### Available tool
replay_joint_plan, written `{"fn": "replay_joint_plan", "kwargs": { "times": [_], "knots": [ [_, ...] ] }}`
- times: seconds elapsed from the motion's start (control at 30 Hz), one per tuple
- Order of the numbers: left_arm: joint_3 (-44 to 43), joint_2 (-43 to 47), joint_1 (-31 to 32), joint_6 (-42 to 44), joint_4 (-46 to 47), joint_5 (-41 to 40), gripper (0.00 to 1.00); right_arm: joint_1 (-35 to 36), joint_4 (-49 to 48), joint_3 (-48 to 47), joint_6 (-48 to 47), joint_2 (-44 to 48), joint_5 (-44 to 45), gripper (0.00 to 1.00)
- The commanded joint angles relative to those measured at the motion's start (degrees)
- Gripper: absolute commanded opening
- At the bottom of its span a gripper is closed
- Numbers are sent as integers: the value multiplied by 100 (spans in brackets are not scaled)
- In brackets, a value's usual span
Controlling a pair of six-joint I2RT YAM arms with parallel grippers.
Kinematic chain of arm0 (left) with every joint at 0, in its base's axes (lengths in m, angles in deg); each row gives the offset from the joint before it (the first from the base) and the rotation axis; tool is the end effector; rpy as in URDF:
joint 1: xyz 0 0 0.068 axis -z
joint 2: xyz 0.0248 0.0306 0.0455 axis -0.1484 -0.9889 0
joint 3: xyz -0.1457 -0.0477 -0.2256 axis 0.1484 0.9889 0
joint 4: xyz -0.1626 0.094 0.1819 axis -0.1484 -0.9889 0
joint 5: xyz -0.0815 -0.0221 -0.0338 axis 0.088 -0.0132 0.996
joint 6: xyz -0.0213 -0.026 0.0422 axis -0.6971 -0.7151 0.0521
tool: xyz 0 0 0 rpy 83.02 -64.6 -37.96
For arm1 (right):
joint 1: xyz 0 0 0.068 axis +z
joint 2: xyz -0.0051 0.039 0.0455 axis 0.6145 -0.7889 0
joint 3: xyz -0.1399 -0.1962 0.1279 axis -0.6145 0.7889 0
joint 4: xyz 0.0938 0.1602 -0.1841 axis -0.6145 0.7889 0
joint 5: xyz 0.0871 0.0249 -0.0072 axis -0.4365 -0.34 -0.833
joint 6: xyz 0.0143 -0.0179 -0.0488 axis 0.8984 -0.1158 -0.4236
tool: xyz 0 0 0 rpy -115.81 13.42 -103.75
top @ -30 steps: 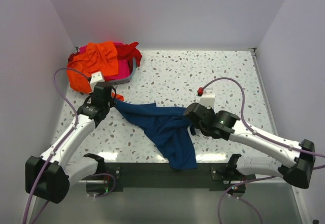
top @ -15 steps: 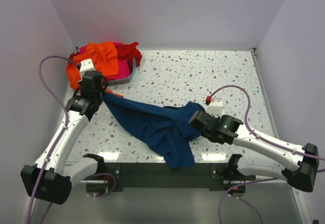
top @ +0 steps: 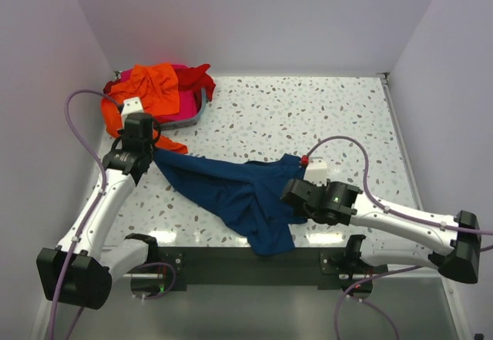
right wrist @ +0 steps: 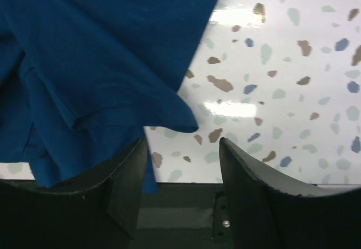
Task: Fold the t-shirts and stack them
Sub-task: Flatten the tshirt out
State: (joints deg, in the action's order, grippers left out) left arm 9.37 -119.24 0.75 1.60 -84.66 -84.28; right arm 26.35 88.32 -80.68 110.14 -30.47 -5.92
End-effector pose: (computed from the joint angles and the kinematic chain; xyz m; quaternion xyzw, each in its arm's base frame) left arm 0.2234 -0.0183 0.3013 -0.1900 0.8558 0.1221 0.4654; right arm 0.0919 0.1445 0.2573 -0.0039 0.9450 -0.0065 0.3271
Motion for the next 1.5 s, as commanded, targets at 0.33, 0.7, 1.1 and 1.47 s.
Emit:
{"fn": "replay_joint_plan", "kwargs": {
  "times": [0.33, 0.7, 1.1, 1.47],
  "knots": [
    [101, 13, -128, 173, 348, 306, 0, 130, -1855, 630, 173, -771, -178, 60],
    [127, -48, -137, 164, 348, 376, 0, 217, -3525, 902, -302, -972, -1110, 53],
    [127, -66, -137, 173, 339, 429, 0, 217, -3851, 665, -373, -1939, -1339, 47],
    [136, -49, -128, 173, 357, 473, 0, 524, -3465, 192, -399, -2071, -1146, 0]
  ]
}}
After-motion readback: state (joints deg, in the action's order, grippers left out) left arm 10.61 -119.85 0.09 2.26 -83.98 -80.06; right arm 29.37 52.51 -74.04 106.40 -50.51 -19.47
